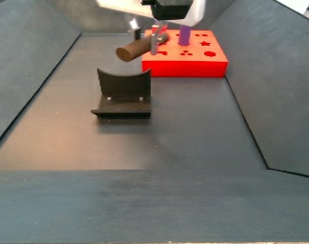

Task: Pick up the oval object. Move up. Place the oval object on the fixture. Regrasp the oval object. Move to above the board. Insert the oval object.
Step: Place the oval object on the fixture.

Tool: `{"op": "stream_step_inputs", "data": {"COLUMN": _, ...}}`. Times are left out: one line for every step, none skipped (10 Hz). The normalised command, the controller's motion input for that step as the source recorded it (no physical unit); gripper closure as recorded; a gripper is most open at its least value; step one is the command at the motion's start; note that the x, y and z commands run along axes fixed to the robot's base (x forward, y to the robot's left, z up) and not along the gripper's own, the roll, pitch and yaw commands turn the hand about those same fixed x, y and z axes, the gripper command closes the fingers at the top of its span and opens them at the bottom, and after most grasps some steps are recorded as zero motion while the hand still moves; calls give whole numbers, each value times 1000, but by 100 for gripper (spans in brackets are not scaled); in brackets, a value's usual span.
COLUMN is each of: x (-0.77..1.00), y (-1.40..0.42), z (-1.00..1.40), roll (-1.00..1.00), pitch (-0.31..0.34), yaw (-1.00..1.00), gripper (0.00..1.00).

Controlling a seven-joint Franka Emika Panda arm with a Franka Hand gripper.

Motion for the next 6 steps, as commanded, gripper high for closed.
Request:
{"op": "stream_step_inputs", "data": {"x": 594, "y": -9, "z": -66, "roll": -90, "pitch": -10, "yaw": 1000, "gripper": 100}}
{"op": "stream_step_inputs", "data": {"x": 436, "y": -9, "z": -42, "roll": -117, "pitch": 8, "yaw": 1000, "gripper": 100}}
{"op": "stream_step_inputs", "data": {"x": 320, "y": -6, "z": -37, "roll": -139, "pitch": 34, "yaw": 934, "gripper": 100}}
{"op": "stream_step_inputs", "data": {"x": 215, "y": -5, "z": -28, "roll": -139, "pitch": 55, "yaw": 678, "gripper": 100}}
{"op": "stream_step_inputs", "data": {"x": 115, "y": -2, "z": -24, "roll": -139, "pitch": 76, "yaw": 451, "gripper": 100}}
{"op": "stream_step_inputs", "data": {"x": 47, "y": 2, "z": -2, "roll": -138, "pitch": 81, "yaw": 248, "gripper": 100}}
